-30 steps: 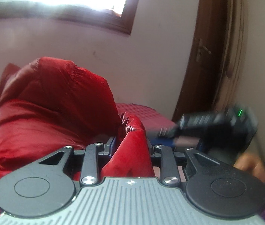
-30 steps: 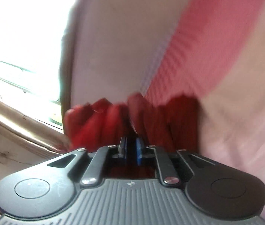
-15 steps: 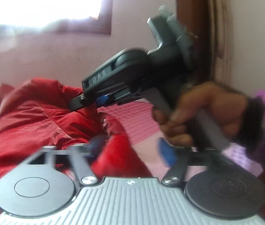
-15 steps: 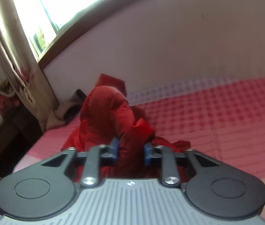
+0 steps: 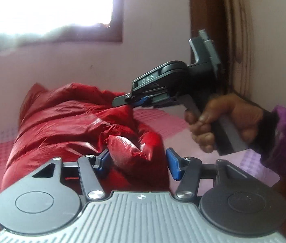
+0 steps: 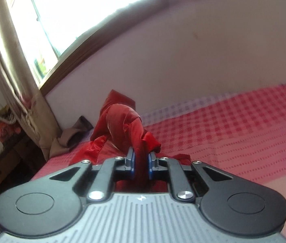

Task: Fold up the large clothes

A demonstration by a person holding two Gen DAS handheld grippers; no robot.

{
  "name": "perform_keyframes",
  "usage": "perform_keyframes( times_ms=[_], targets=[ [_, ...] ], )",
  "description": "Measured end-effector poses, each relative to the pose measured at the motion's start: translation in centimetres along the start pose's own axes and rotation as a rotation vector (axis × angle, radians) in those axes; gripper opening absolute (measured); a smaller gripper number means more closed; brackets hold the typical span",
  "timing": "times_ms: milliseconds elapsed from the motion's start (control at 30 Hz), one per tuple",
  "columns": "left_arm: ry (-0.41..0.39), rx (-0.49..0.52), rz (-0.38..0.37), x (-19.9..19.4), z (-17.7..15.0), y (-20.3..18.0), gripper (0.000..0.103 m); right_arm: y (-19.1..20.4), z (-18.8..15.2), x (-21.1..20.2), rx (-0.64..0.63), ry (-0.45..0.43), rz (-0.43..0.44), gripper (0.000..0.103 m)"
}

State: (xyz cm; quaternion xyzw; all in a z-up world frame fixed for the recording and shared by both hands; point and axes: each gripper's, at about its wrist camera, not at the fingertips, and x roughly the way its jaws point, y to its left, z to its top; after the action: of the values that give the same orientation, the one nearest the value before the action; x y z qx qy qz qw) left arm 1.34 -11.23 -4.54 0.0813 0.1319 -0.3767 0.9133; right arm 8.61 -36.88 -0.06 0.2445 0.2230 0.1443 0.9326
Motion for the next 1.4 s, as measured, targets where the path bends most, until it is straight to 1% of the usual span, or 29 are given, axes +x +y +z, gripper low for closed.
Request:
perform_keyframes(
  times_ms=[67,133,167,200,233,267,300,333,400,433,467,500,533,567,633,667,700,733,767,833,900,967,1033,1100,1167,1233,1267,1333,1400],
  targets=[
    [-0.016,0.064,0.005,0.0,-0.3,-0.7,0.056,-1.4,0.2,-0.8,0.076,0.003,0.018,0.013],
    [-0.018,0.103,-0.004,0.2,-0.7,-1.0,0.060,-1.9,0.4,-1.3,0.095,0.019,0.015,0.016],
    [-0.016,0.114,0.001,0.6,-1.2,-0.6,0.061,-2.0,0.5,-1.4,0.112,0.026,0.007,0.022],
    [-0.012,0.122,0.002,1.0,-1.4,-0.5,0.061,-2.1,0.5,-1.3,0.127,0.042,0.005,0.029],
    [-0.002,0.124,0.000,1.6,-1.7,-0.2,0.061,-2.2,0.6,-1.2,0.131,0.061,0.006,0.045],
    [0.004,0.117,-0.006,1.9,-1.9,0.0,0.061,-2.1,0.5,-1.0,0.124,0.072,0.001,0.065],
    [0.007,0.107,-0.013,2.3,-2.1,0.3,0.061,-1.9,0.5,-0.7,0.108,0.081,-0.008,0.072],
    [0.011,0.108,-0.016,2.6,-2.2,0.3,0.061,-1.6,0.4,-0.3,0.088,0.100,-0.011,0.074],
    [0.015,0.141,-0.012,2.9,-2.7,0.2,0.061,-0.6,0.4,0.9,0.044,0.130,0.000,0.072],
    [0.014,0.158,-0.009,3.0,-2.8,0.0,0.061,-0.1,0.3,1.5,0.010,0.140,-0.007,0.059],
    [0.013,0.174,-0.007,3.2,-3.0,0.0,0.062,0.6,0.2,2.0,-0.036,0.150,-0.016,0.039],
    [0.014,0.188,-0.004,3.4,-3.2,0.1,0.065,1.1,0.2,2.2,-0.062,0.144,-0.015,0.033],
    [0.014,0.194,-0.001,3.8,-3.3,0.2,0.065,1.5,0.4,2.2,-0.086,0.127,-0.008,0.025],
    [0.013,0.189,-0.003,3.7,-3.3,0.3,0.065,1.8,0.5,1.9,-0.103,0.108,0.003,0.020],
    [0.006,0.170,-0.021,3.5,-3.1,0.9,0.065,1.7,0.7,1.2,-0.120,0.058,0.024,0.017],
    [0.007,0.170,-0.029,2.7,-3.0,0.6,0.065,1.1,0.5,1.1,-0.122,0.048,0.028,0.016],
    [0.013,0.176,-0.034,2.8,-3.2,0.4,0.066,0.3,0.1,1.2,-0.115,0.043,0.032,0.016],
    [0.018,0.188,-0.039,2.6,-3.3,0.1,0.069,-0.8,-0.4,1.4,-0.088,0.038,0.033,0.016],
    [0.027,0.207,-0.044,2.7,-3.5,-0.1,0.070,-2.1,-0.9,1.7,-0.047,0.036,0.037,0.016],
    [0.040,0.225,-0.053,3.0,-4.2,-0.1,0.073,-4.9,-2.2,2.0,0.063,0.032,0.075,0.015],
    [0.053,0.200,-0.076,3.1,-4.6,0.3,0.074,-7.1,-3.5,2.3,0.176,0.034,0.121,0.016],
    [0.059,0.202,-0.090,3.2,-5.1,0.7,0.075,-9.0,-4.4,2.2,0.269,0.030,0.154,0.016],
    [0.067,0.193,-0.102,3.2,-5.4,1.1,0.079,-9.5,-4.5,2.1,0.284,0.034,0.157,0.016],
    [0.074,0.189,-0.106,3.0,-5.4,1.4,0.083,-8.5,-3.5,1.5,0.225,0.036,0.124,0.020],
    [0.076,0.189,-0.101,3.0,-5.7,1.6,0.086,-7.0,-1.8,0.3,0.145,0.009,0.072,0.020],
    [0.076,0.189,-0.106,2.6,-6.1,1.7,0.090,-4.4,0.1,-1.4,-0.014,-0.061,-0.027,0.020],
    [0.074,0.189,-0.107,2.5,-6.2,1.7,0.091,-2.8,0.9,-2.1,-0.091,-0.096,-0.044,0.020],
    [0.075,0.195,-0.104,2.3,-6.5,1.9,0.094,0.1,2.5,-2.7,-0.185,-0.123,-0.009,0.020],
    [0.076,0.194,-0.104,2.4,-6.3,2.0,0.095,3.0,3.6,-1.7,-0.269,-0.110,0.008,0.020]
  ],
)
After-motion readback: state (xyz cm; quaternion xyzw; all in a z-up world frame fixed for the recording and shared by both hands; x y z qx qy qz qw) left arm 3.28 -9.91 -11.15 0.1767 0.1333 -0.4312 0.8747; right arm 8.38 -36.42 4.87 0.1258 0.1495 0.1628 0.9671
